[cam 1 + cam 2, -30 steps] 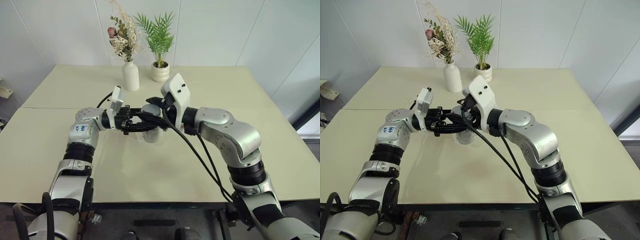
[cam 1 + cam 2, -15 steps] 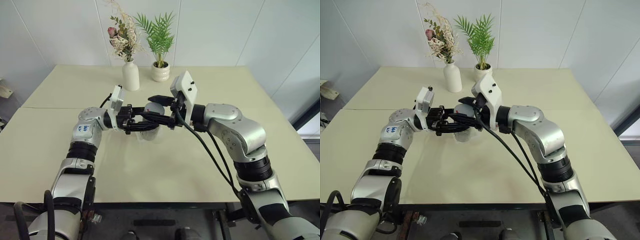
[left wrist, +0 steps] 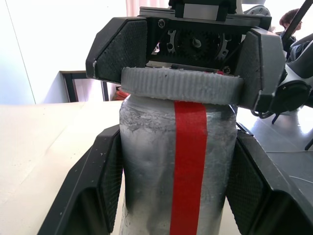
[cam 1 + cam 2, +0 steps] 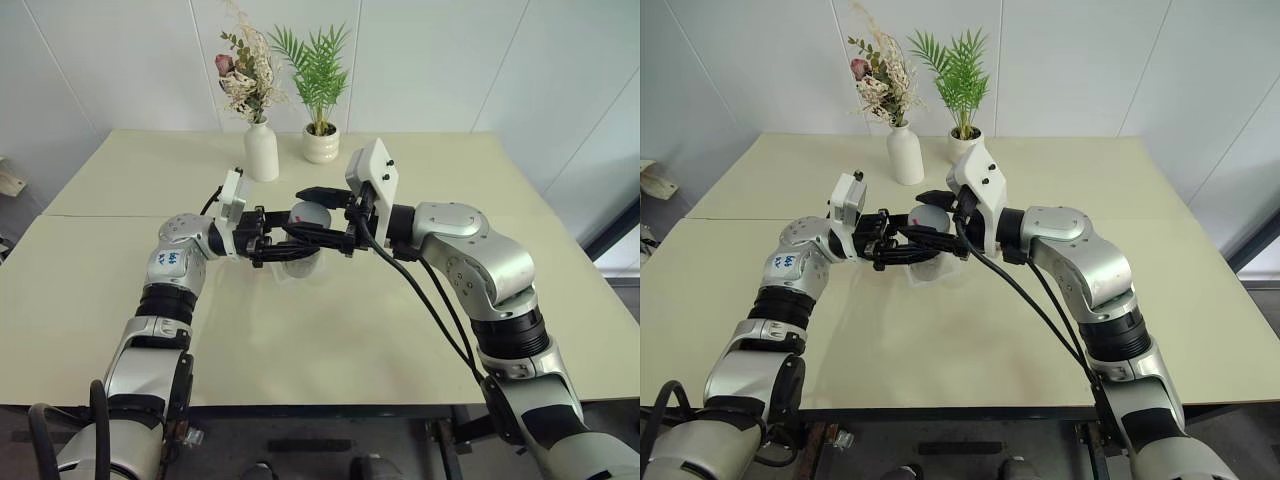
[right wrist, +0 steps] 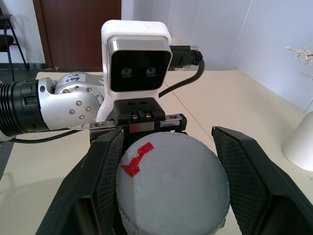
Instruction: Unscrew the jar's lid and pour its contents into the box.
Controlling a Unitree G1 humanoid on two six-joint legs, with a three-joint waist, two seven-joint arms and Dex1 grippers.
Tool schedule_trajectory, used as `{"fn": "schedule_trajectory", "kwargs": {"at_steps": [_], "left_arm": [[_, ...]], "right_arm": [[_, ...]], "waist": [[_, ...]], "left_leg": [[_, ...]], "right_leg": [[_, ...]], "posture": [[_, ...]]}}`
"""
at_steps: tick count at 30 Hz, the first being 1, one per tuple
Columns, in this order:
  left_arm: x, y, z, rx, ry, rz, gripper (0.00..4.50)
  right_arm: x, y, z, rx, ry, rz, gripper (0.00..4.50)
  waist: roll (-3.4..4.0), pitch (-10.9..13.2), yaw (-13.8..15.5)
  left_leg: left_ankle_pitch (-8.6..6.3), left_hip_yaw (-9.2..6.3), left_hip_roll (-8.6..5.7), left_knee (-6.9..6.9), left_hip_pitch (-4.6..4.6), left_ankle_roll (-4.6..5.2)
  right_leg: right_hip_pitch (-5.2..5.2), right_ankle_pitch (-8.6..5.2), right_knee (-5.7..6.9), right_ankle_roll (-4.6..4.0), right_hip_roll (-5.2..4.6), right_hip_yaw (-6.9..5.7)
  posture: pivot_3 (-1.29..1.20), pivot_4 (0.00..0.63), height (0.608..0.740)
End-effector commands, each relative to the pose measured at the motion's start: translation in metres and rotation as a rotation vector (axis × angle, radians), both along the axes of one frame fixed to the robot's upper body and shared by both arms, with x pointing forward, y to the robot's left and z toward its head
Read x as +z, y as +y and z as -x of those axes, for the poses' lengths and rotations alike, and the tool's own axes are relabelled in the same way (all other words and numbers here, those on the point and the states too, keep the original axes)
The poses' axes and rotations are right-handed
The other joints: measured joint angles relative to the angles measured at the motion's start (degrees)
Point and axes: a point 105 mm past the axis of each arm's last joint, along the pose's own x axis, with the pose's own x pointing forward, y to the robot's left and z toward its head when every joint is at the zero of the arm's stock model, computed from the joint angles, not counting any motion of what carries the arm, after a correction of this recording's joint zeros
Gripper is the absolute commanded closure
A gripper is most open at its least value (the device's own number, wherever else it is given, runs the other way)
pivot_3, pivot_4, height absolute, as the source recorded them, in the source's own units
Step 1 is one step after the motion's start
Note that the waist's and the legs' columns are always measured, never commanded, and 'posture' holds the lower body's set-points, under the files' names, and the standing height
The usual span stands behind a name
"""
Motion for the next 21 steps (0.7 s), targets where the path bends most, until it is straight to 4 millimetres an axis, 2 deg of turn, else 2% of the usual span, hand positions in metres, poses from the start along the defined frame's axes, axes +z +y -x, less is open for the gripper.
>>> {"fn": "schedule_trajectory", "kwargs": {"at_steps": [1, 5, 21], "left_arm": [[0.001, 0.015, -0.011, 0.106, 0.051, 0.06, 2.0], [0.001, 0.014, -0.01, 0.099, 0.06, 0.08, 2.0], [0.001, 0.008, -0.008, 0.064, 0.114, 0.144, 2.0]], "right_arm": [[0.019, 0.017, 0.04, 0.235, -0.108, -0.011, 1.94], [0.023, 0.018, 0.045, 0.275, -0.136, -0.036, 1.94], [0.013, 0.017, 0.061, 0.431, -0.154, 0.027, 1.94]], "waist": [[0.0, 0.0, 0.02], [0.0, 0.0, 0.01], [0.0, 0.0, 0.04]], "left_leg": [[0.0, 0.0, 0.0, 0.0, 0.0, 0.0], [0.0, 0.0, 0.0, 0.0, 0.0, 0.0], [0.0, 0.0, 0.0, 0.04, 0.01, -0.01]], "right_leg": [[0.0, 0.0, 0.0, 0.0, 0.0, 0.0], [0.0, 0.0, 0.0, 0.0, 0.0, 0.0], [0.01, 0.0, 0.04, 0.0, 0.0, 0.0]], "posture": [[0.0, 0.15, 0.74], [0.0, 0.15, 0.74], [0.0, 0.15, 0.74]]}}
